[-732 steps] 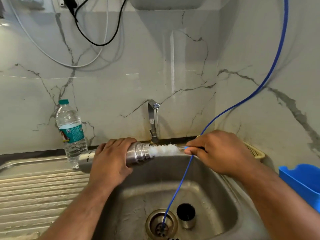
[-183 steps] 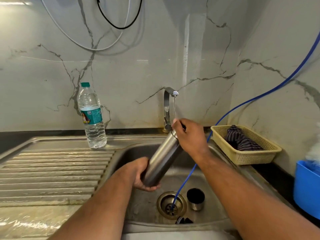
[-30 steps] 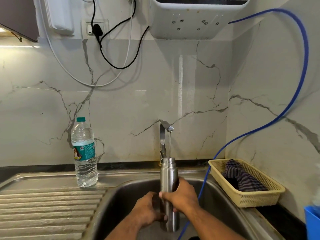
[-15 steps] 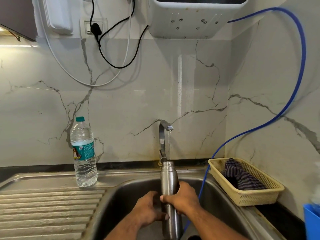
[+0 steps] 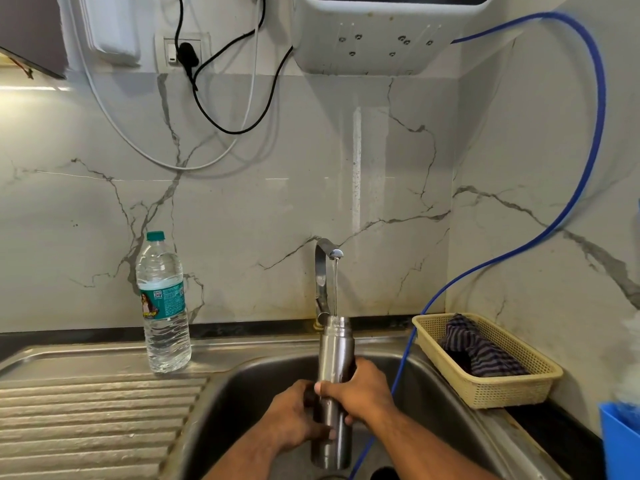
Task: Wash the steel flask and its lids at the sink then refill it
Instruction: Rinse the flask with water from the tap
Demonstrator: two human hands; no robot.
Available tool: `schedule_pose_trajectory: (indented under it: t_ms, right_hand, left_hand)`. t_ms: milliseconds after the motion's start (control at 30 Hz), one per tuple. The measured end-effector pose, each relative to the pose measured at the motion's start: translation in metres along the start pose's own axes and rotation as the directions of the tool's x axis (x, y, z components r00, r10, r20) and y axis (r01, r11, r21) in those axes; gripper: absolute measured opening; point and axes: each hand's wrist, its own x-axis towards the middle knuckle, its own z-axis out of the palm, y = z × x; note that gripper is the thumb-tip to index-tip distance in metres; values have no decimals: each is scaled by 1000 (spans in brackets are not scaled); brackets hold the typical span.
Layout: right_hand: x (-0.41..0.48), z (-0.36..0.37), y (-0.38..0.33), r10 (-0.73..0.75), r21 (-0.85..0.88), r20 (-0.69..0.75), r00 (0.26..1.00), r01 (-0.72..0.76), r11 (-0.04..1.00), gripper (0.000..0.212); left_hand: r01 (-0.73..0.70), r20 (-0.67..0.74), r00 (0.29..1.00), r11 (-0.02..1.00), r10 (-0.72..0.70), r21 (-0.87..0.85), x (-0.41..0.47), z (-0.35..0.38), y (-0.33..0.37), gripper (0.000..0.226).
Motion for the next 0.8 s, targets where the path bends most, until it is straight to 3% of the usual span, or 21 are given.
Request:
schedule_pose_trajectory:
  t_ms: [167,233,333,467,633,800]
  right_hand:
    - [2,-2,-7,-112,70,-62,992,116,991,61]
    - [-1,-2,-9,-94,105,-54,994,99,990,59]
    - [-4,0,-4,-57,67,1,998,57,996,64]
    - [-2,-4,-7,-146,111,-36,989,149,983,70]
    - [-8,3,-12,-65,259,66,996,46,965,81]
    - [-4,8,-12,-65,252,-36,997,72,965,74]
  left_hand:
    - [-21,5,1000,999,21,-24,0,-1,1,80]
    - [-29,9,1000,999,29,-24,0,0,2,81]
    - [-35,42,998,998,37,-43,0,1,1,84]
    - [-71,-20,997,994,70,-87,-2,-1,7,82]
    - [-99,-143,985,995,98,0,-10,-2,18,78]
    - [-127,-75,989,991,124,-37,-11,2,21,83]
